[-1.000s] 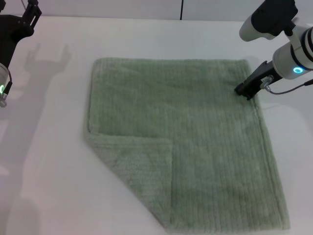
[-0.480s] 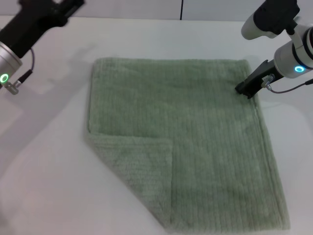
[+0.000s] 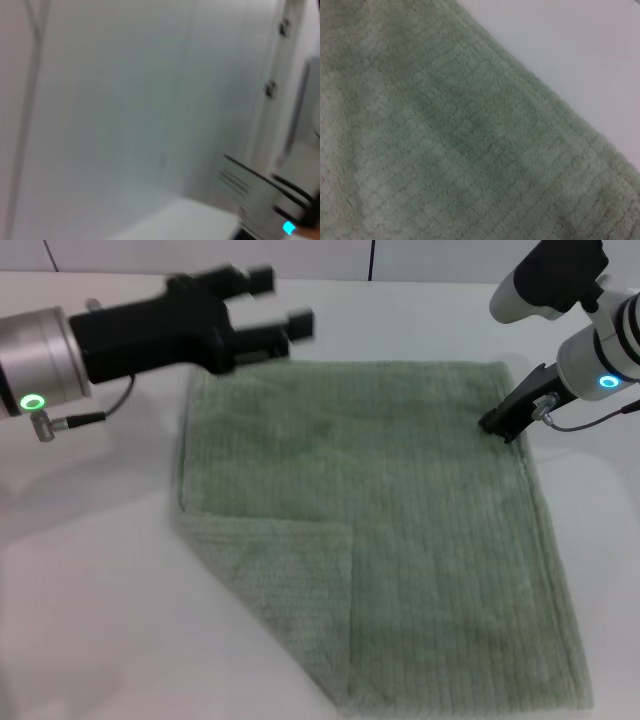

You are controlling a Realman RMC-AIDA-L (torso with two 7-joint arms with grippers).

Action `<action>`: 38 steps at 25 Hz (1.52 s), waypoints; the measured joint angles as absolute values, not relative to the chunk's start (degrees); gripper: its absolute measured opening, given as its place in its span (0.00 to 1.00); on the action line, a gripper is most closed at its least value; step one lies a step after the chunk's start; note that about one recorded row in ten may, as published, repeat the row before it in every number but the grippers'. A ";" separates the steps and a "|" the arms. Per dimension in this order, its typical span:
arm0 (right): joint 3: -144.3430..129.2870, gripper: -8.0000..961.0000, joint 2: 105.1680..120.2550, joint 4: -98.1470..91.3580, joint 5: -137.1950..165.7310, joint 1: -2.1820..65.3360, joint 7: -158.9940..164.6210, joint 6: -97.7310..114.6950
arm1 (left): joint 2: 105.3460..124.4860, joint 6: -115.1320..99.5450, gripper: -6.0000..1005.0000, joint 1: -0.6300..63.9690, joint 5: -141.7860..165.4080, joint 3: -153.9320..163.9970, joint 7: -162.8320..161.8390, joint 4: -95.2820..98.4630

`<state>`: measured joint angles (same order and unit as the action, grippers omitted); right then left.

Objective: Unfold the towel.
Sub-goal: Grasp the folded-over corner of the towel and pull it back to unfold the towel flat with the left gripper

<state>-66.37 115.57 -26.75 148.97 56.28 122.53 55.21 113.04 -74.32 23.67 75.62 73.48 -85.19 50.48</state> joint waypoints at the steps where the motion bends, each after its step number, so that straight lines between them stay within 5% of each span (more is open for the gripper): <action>1: -66.36 0.01 115.57 -26.62 148.97 56.38 122.53 55.20 | 113.08 -74.88 0.78 23.95 78.62 73.45 -87.33 51.82; 9: -66.35 0.02 115.57 -26.54 148.97 56.44 122.52 55.10 | 114.11 -78.37 0.78 26.95 91.30 73.46 -94.29 54.78; 16: -66.35 0.02 115.53 -26.54 148.97 56.67 122.52 55.10 | 118.09 -80.12 0.78 32.66 110.70 73.97 -99.03 52.98; 38: -66.36 0.02 115.49 -26.14 148.97 56.95 122.52 55.28 | 118.48 -72.07 0.77 35.46 113.20 81.25 -98.00 45.67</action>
